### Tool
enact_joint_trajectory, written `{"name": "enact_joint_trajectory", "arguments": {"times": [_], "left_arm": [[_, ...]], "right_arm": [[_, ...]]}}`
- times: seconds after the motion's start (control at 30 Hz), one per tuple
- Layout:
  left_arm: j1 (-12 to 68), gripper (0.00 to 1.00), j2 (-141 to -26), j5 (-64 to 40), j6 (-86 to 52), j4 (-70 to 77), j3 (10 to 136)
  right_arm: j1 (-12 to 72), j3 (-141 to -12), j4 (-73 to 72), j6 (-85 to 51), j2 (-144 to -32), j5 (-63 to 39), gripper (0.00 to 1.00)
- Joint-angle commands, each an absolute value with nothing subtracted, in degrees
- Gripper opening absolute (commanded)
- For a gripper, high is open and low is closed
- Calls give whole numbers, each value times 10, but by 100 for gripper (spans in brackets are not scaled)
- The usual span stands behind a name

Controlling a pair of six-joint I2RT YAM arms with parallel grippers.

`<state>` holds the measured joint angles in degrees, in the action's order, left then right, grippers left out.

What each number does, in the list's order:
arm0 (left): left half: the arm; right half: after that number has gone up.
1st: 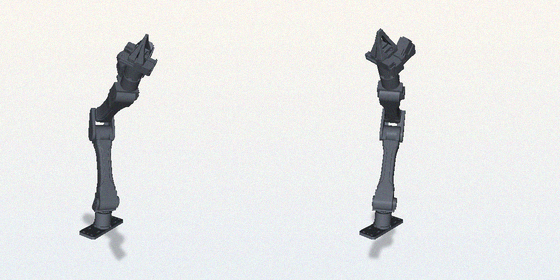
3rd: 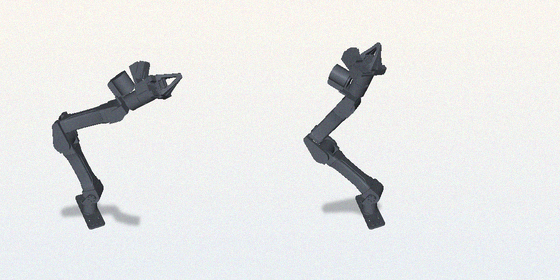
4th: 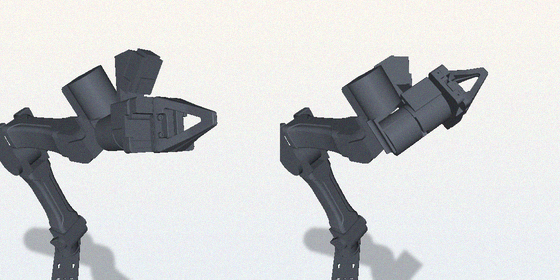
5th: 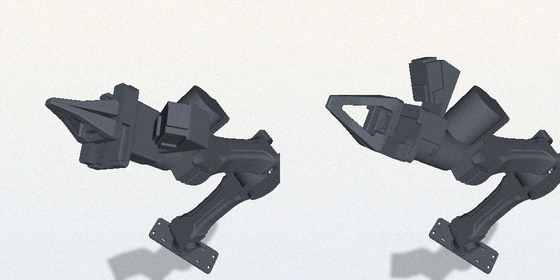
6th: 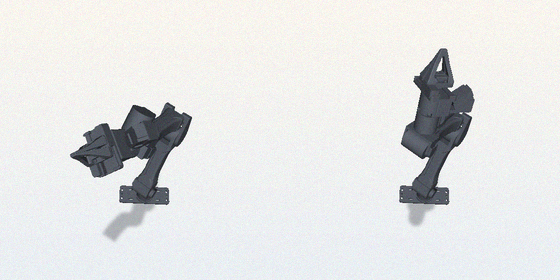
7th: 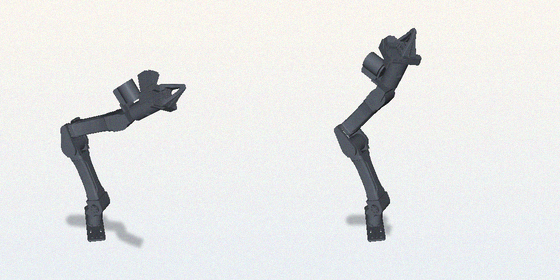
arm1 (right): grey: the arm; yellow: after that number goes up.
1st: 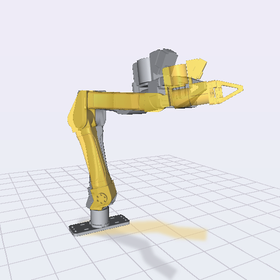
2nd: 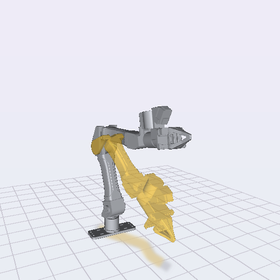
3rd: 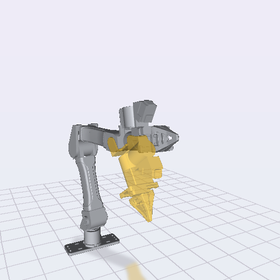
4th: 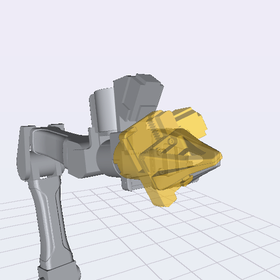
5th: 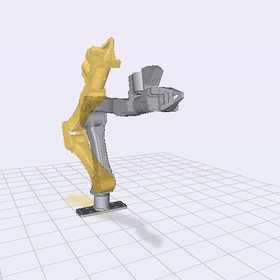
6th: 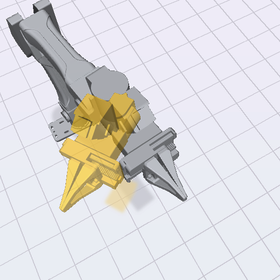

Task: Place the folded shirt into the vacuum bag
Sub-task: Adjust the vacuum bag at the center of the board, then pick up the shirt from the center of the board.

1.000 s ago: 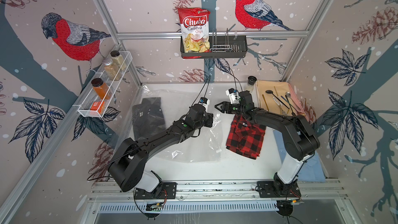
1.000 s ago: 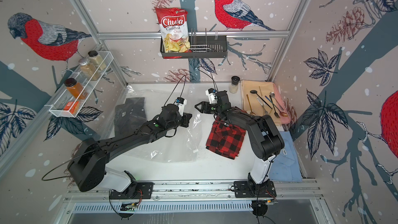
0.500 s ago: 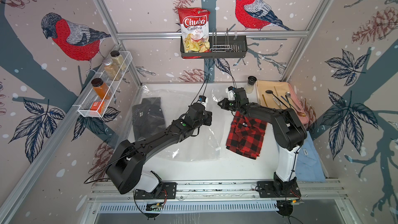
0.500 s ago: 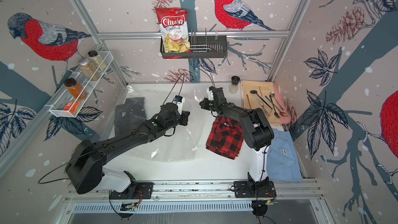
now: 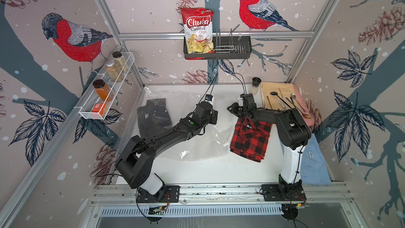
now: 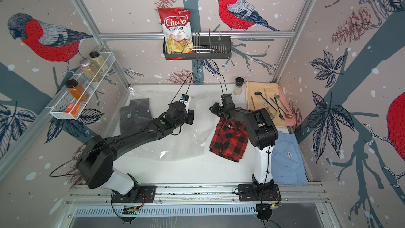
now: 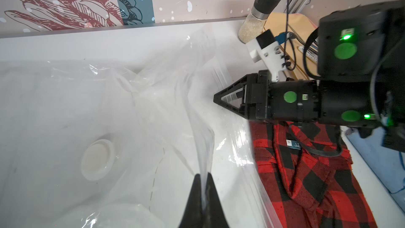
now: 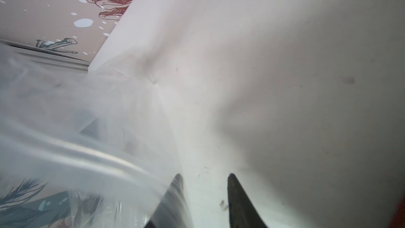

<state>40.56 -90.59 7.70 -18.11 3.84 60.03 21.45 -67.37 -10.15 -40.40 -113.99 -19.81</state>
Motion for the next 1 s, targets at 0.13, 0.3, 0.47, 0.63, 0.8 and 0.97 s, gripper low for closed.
{"name": "enact_joint_trajectory", "arguments": {"times": [0.13,0.3,0.47,0.63,0.8,0.97], "left_arm": [[403,0,-963,76,-158,49,639],[401,0,-989,43,-153,53,656],[394,0,-1008,-6,-163,71,654],[391,0,-1014,-31,-171,82,642],[389,0,-1016,-47,-183,96,622],[388,0,-1021,-59,-188,102,613]], "right_arm": [[200,-635,9,-319,-1019,-57,62],[202,-655,80,-279,-1016,46,64],[200,-714,134,-256,-1077,94,64],[209,-775,171,-248,-1130,109,66],[231,-817,201,-247,-1161,143,67],[241,-834,223,-252,-1184,173,68]]}}
